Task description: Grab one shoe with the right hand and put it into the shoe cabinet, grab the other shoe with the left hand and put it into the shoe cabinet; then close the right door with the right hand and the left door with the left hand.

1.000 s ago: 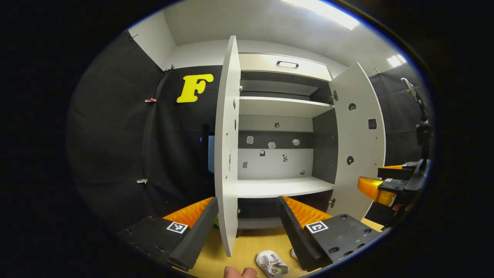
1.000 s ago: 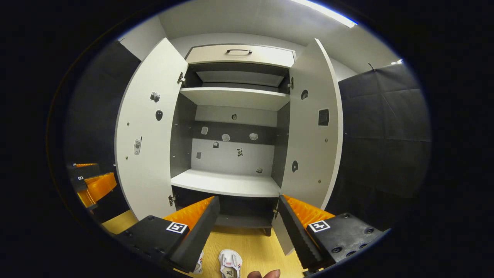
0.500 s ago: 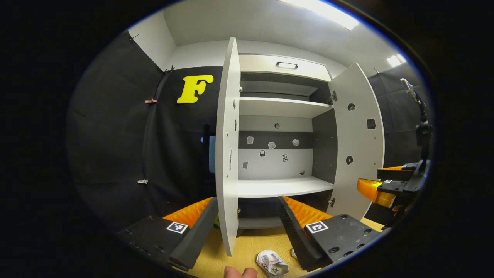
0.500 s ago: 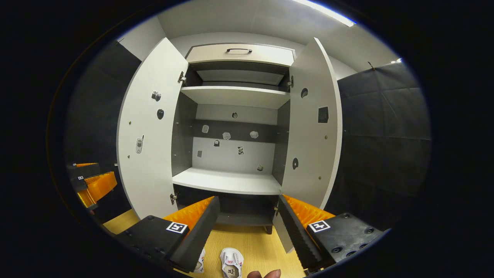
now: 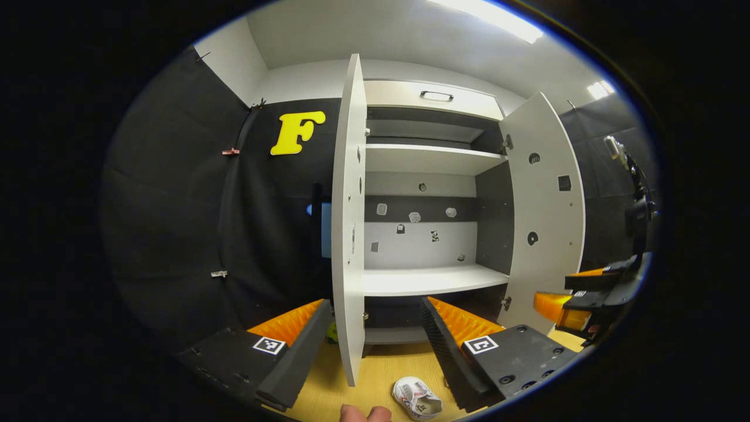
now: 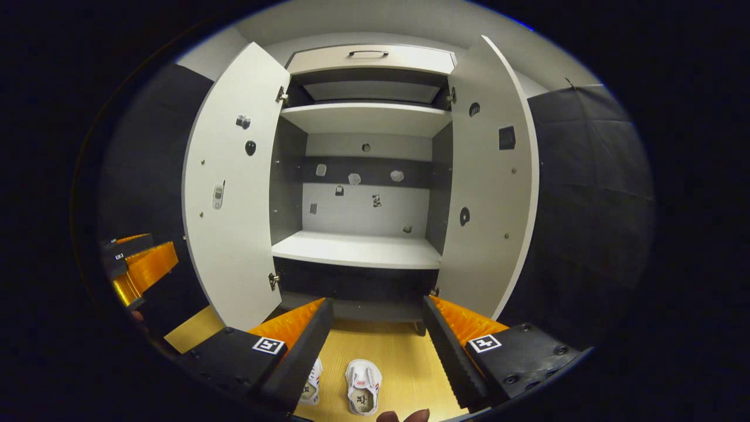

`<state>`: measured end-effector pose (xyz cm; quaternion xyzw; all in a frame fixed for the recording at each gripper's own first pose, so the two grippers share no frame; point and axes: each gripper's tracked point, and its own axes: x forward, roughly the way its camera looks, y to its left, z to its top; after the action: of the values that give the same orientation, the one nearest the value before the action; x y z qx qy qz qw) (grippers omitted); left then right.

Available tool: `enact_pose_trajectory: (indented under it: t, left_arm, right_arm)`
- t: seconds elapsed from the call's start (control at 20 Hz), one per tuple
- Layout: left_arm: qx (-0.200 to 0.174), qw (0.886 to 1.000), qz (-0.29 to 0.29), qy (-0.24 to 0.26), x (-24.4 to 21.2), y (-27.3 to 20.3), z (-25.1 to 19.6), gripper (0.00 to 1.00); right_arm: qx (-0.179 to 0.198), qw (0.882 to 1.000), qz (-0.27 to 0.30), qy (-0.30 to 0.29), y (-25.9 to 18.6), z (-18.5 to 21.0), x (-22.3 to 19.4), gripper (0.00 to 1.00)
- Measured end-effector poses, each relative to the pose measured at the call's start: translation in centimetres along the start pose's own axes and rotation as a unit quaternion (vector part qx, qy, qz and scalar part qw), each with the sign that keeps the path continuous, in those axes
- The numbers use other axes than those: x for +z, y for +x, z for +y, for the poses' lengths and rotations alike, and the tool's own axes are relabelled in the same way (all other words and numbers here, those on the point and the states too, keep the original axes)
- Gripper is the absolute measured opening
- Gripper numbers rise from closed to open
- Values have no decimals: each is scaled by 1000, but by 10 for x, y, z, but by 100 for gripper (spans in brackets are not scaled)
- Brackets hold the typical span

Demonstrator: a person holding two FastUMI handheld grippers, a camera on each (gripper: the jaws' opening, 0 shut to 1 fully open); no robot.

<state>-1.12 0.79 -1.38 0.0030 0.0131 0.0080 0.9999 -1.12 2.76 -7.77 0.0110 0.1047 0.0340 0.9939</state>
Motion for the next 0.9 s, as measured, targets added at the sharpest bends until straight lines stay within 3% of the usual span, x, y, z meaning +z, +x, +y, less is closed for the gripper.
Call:
enact_pose_trajectory:
  t: [0.25,0.5,0.9]
  left_arm:
    - [6,1000,15,2,-16,-1,5,95]
    - [11,999,31,4,-29,-1,8,95]
    - [21,998,51,14,-46,-2,18,95]
  right_arm:
    - [29,994,104,7,9,20,-98,98]
    - [46,973,226,27,8,31,-211,98]
    - [48,947,309,78,37,43,-315,97]
